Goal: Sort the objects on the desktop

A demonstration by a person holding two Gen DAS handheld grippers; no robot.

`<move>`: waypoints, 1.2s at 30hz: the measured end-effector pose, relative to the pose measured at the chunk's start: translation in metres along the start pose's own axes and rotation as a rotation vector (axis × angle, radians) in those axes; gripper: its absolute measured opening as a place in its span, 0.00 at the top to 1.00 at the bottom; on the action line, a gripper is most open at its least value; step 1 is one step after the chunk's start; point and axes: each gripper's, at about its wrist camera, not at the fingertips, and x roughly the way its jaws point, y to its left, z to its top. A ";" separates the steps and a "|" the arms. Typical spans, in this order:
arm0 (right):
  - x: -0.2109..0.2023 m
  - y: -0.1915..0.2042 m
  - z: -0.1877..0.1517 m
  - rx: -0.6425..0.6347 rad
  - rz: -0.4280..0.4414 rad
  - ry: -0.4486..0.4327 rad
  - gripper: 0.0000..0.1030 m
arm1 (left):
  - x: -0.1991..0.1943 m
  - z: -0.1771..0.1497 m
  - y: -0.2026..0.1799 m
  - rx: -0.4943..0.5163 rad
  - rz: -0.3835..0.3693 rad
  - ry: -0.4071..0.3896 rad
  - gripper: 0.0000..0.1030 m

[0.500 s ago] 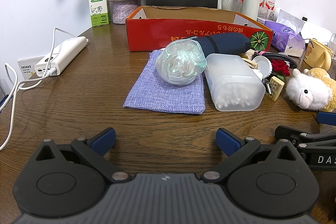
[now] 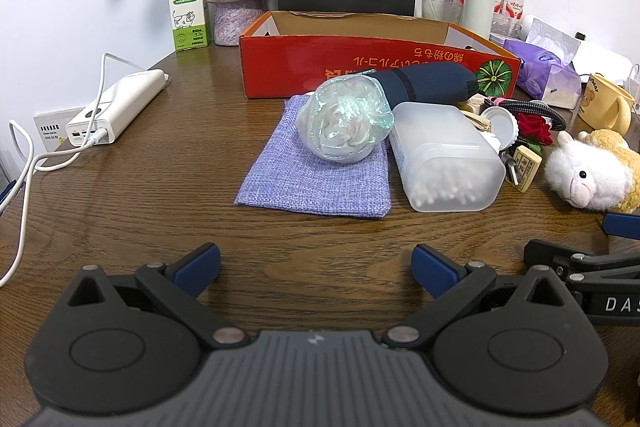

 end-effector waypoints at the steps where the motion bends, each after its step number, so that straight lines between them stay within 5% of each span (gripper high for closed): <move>1: 0.000 0.000 0.000 0.000 0.000 0.000 0.00 | 0.000 0.000 0.000 0.000 0.000 0.000 0.00; 19: -0.003 0.000 -0.005 -0.008 0.008 -0.001 0.00 | -0.001 0.000 0.000 0.004 -0.001 -0.001 0.00; 23: -0.014 0.002 -0.002 -0.042 0.025 -0.035 0.07 | -0.015 -0.001 -0.002 0.069 -0.003 -0.077 0.00; 29: -0.030 -0.010 0.023 -0.020 0.078 -0.154 0.07 | -0.027 0.028 0.001 0.077 -0.035 -0.198 0.00; 32: -0.027 -0.012 0.039 -0.030 0.086 -0.171 0.10 | -0.014 0.047 0.000 0.089 -0.087 -0.206 0.00; 36: -0.022 -0.007 0.048 -0.060 0.144 -0.171 0.12 | 0.017 0.068 -0.005 0.038 -0.054 -0.173 0.07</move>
